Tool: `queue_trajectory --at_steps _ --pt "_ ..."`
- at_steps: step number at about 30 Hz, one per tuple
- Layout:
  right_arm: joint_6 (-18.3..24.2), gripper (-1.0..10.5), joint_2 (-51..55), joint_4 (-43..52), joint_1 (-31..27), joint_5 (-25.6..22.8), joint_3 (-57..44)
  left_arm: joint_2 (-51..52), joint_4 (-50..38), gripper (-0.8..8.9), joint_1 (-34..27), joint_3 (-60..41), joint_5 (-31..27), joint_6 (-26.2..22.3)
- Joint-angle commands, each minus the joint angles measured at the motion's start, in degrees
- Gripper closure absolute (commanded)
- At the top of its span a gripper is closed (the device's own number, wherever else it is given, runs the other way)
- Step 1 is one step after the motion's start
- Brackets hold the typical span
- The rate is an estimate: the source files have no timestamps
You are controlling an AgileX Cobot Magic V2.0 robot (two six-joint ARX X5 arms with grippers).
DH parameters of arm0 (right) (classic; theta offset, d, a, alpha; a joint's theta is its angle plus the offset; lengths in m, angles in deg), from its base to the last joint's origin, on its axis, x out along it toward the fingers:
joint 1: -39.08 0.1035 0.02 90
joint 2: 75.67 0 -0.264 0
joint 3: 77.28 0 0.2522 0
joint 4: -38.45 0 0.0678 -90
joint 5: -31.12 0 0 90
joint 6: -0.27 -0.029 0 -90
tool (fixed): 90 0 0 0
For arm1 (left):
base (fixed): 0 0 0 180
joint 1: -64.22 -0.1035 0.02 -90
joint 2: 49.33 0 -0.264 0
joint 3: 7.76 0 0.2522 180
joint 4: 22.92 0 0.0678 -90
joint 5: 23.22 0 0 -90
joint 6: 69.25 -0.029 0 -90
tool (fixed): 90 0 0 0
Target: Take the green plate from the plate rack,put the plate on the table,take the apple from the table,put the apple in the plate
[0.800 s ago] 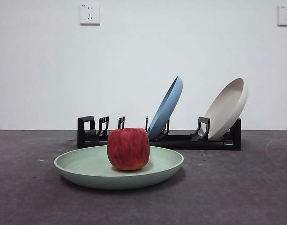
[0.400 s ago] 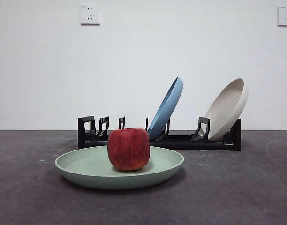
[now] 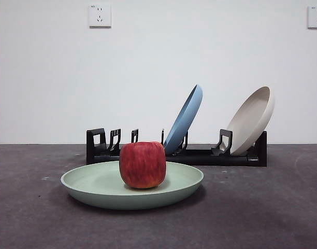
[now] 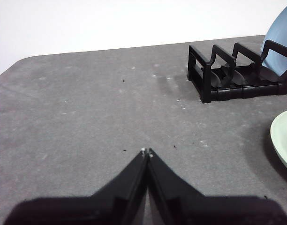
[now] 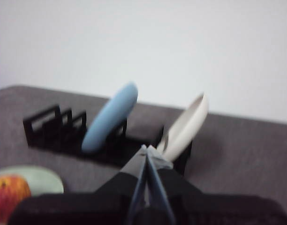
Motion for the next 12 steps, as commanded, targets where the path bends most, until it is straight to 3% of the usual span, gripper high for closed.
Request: queue_trajectory --at_steps 1,12 --pt "-1.0 9.5 2.2 0.9 0.0 -0.3 -4.5 0.2 0.0 8.17 -0.2 -0.7 0.0 0.4" --pt "-3.3 9.5 10.7 -1.0 0.0 -3.1 -14.6 0.2 0.0 8.17 -0.2 -0.7 0.0 0.4"
